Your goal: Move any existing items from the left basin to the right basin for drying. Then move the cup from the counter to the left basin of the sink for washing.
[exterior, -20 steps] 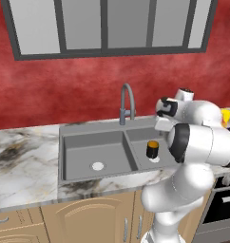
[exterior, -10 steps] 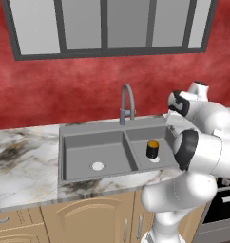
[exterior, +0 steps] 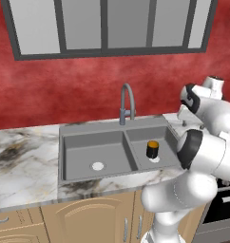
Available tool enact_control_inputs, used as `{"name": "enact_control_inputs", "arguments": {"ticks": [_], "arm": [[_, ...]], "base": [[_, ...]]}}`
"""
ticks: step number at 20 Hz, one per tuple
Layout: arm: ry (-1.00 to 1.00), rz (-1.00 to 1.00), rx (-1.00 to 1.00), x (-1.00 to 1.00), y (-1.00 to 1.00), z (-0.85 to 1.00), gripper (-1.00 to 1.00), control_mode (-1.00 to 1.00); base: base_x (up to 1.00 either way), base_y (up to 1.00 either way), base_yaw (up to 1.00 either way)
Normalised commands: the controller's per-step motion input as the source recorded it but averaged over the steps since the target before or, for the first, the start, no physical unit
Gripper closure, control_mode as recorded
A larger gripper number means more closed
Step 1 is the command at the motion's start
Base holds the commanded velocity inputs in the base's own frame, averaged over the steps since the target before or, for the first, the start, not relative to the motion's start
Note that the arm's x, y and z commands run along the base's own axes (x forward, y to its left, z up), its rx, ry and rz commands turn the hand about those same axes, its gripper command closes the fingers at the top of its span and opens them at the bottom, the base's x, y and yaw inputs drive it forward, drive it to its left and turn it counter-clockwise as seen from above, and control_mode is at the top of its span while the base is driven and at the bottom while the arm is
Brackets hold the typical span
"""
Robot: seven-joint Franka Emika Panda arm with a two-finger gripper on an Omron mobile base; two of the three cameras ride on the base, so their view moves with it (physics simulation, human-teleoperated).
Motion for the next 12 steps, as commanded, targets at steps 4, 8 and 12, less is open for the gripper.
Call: {"name": "enact_control_inputs", "arguments": {"ticks": [4, 8, 12], "arm": [[0.00, -0.07, 0.00, 0.00, -0.41, 0.14, -1.00, -1.00], [0.00, -0.07, 0.00, 0.00, -0.34, 0.07, -1.00, -1.00], [0.00, -0.06, 0.00, 0.00, -0.31, 0.04, -1.00, -1.00]], "base": [[0.00, 0.00, 0.00], [0.00, 0.00, 0.00], [0.00, 0.00, 0.00]]}}
